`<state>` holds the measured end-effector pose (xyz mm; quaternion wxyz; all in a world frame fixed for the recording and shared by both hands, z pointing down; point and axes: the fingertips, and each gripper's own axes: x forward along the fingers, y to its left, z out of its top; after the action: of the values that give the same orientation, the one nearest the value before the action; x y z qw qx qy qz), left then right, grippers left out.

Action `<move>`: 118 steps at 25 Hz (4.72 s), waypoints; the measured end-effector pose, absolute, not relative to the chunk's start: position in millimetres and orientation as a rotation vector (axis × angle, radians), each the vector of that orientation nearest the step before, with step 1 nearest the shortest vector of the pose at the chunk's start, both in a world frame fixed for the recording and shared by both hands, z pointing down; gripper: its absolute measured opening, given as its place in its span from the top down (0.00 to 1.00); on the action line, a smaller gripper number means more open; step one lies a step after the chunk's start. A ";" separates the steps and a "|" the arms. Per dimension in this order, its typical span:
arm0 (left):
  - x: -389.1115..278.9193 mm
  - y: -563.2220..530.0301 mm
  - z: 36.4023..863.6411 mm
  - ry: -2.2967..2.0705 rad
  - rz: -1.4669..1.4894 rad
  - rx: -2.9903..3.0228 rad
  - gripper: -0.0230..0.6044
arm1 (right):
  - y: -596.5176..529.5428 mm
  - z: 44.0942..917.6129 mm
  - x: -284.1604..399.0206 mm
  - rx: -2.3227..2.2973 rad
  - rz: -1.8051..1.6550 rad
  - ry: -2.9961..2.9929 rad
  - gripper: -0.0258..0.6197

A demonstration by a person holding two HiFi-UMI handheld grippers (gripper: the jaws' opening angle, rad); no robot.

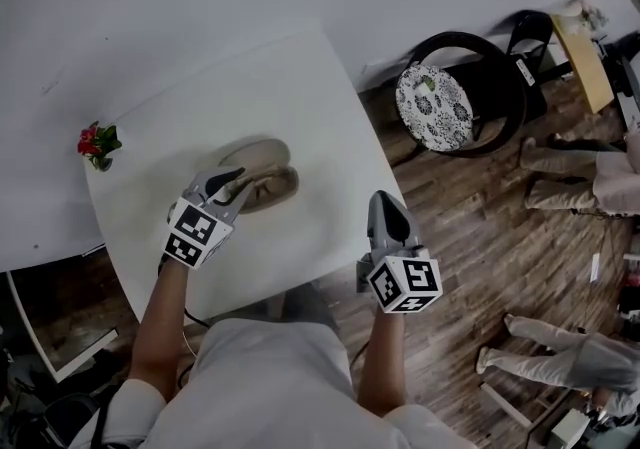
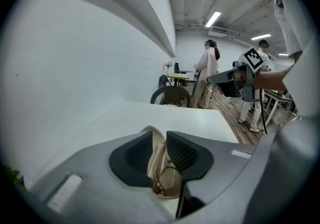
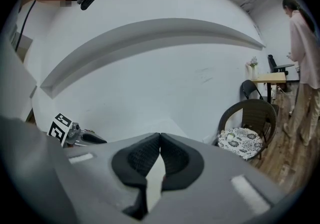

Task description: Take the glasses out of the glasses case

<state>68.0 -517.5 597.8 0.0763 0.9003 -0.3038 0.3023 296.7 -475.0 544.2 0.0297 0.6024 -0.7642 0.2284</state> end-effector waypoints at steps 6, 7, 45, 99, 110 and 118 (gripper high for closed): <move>73.9 -524.3 640.7 -0.799 1.040 2.647 0.82 | -488.3 555.8 295.7 1.824 0.727 -2.360 0.96; 74.5 -524.3 646.6 -0.777 1.070 2.639 0.82 | -490.3 557.8 295.0 1.817 0.729 -2.360 0.96; 80.2 -531.6 681.8 -0.725 1.343 2.682 0.92 | -498.1 570.0 293.0 1.802 0.747 -2.336 0.96; -117.5 -453.8 407.9 -1.702 0.133 2.686 0.92 | -429.6 452.9 171.3 1.783 0.458 -2.492 0.96; -140.0 -427.0 378.9 -1.750 0.012 2.710 0.92 | -403.8 437.9 165.4 1.846 0.432 -2.491 0.96; -152.6 -411.7 366.0 -1.770 -0.054 2.721 0.92 | -389.6 431.6 161.4 1.885 0.398 -2.481 0.96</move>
<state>-152.6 -411.7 366.0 -0.0525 0.8370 -0.5444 -0.0166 161.4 -389.6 431.6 0.0003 0.6000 -0.7899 0.1268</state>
